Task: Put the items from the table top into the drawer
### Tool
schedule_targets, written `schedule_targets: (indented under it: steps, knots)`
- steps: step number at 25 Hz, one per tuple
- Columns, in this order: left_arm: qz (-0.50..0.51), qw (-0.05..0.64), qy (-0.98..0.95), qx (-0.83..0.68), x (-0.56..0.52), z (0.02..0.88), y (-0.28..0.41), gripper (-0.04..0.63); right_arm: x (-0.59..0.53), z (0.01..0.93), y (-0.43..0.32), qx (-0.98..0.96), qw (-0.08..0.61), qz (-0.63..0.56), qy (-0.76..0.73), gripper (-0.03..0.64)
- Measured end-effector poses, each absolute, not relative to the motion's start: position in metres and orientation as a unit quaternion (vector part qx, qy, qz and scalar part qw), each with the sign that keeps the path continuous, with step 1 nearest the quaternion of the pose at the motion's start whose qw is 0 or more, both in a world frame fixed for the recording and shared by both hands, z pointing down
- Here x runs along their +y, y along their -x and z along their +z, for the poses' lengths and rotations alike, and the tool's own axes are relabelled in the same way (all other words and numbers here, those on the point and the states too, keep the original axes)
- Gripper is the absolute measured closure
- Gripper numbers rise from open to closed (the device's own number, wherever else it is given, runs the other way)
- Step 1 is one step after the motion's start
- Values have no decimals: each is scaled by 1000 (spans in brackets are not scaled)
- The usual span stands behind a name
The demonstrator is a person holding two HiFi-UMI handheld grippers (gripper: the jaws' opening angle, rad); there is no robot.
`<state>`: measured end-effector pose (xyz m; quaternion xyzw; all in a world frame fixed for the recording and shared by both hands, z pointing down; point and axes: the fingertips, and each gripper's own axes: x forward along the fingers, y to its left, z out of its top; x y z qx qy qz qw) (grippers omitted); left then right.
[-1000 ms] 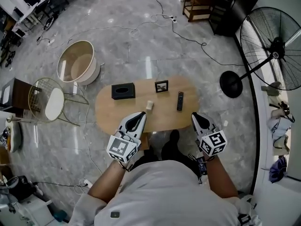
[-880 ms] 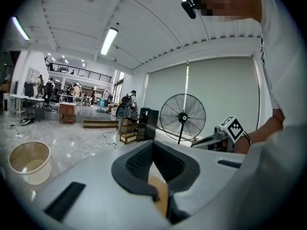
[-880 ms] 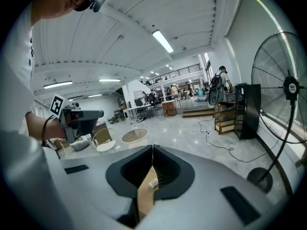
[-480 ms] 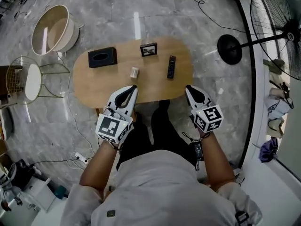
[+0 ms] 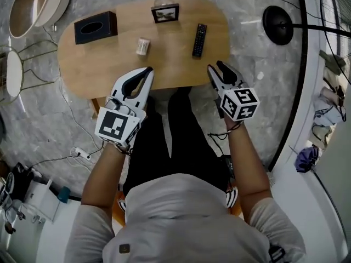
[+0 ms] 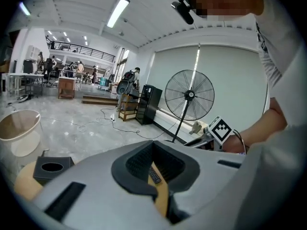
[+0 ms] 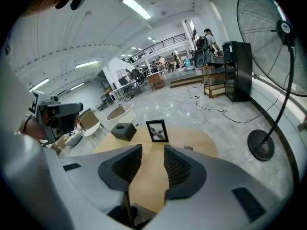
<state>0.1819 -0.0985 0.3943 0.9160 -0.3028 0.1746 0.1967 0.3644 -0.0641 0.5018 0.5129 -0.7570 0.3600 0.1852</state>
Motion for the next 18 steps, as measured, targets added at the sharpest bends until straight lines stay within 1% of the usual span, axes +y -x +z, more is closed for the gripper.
schedule_targets:
  steps: [3, 8, 12, 18]
  knots:
    - [183, 205, -913, -303, -108, 427, -186, 586, -75, 544, -366, -745, 194, 371, -519, 454]
    - [195, 229, -902, -310, -120, 481, -188, 586, -89, 620, -374, -717, 206, 402, -531, 418]
    - [197, 237, -900, -308, -129, 514, -191, 586, -98, 673, -380, -693, 200, 436, -538, 399]
    - [203, 258, -895, -302, -134, 563, -197, 586, -107, 737, -389, -667, 216, 458, -547, 394]
